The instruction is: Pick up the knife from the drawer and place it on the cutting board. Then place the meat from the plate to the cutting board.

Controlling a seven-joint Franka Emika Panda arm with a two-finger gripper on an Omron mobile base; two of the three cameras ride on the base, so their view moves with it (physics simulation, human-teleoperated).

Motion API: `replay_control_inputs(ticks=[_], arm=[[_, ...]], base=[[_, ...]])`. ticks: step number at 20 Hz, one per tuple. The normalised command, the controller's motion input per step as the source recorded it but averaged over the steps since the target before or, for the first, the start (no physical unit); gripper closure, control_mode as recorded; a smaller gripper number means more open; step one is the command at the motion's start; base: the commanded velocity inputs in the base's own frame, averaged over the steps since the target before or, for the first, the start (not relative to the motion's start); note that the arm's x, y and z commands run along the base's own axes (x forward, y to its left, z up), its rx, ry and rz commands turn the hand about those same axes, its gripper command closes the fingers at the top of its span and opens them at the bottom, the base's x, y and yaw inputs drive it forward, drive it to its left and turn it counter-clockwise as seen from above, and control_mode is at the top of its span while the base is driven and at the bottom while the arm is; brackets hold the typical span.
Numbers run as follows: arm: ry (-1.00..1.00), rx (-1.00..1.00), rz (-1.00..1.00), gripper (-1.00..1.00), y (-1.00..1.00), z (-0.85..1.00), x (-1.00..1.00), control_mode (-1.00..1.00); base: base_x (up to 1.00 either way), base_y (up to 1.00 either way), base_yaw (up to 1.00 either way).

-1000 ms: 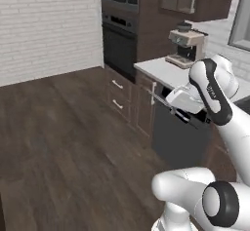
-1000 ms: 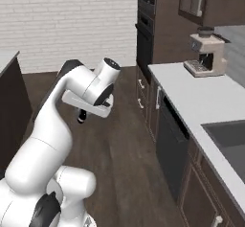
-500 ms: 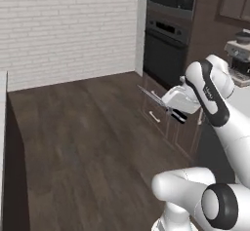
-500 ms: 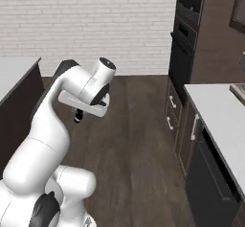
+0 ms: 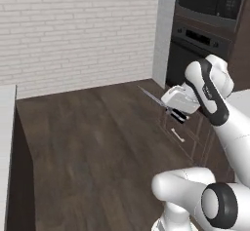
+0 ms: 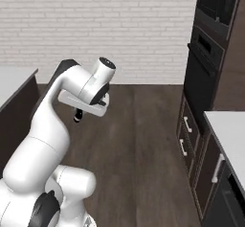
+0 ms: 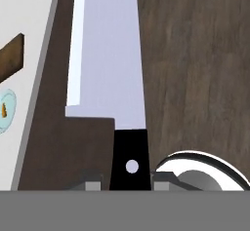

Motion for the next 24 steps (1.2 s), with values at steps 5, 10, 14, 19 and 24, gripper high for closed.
replay_control_inputs(ticks=[5,10,14,19,24], arm=[[0.00,0.00,0.00,1.00,0.00,0.00,0.00,1.00],[0.00,0.00,0.00,1.00,0.00,0.00,0.00,1.00],[0.00,0.00,0.00,1.00,0.00,0.00,0.00,1.00],[0.00,0.00,0.00,1.00,0.00,0.00,0.00,1.00],[0.00,0.00,0.00,1.00,0.00,0.00,0.00,1.00]], base=[[1.00,0.00,0.11],[1.00,0.00,0.10],[1.00,0.00,0.12],[0.76,0.01,0.27],[0.12,0.08,0.53]])
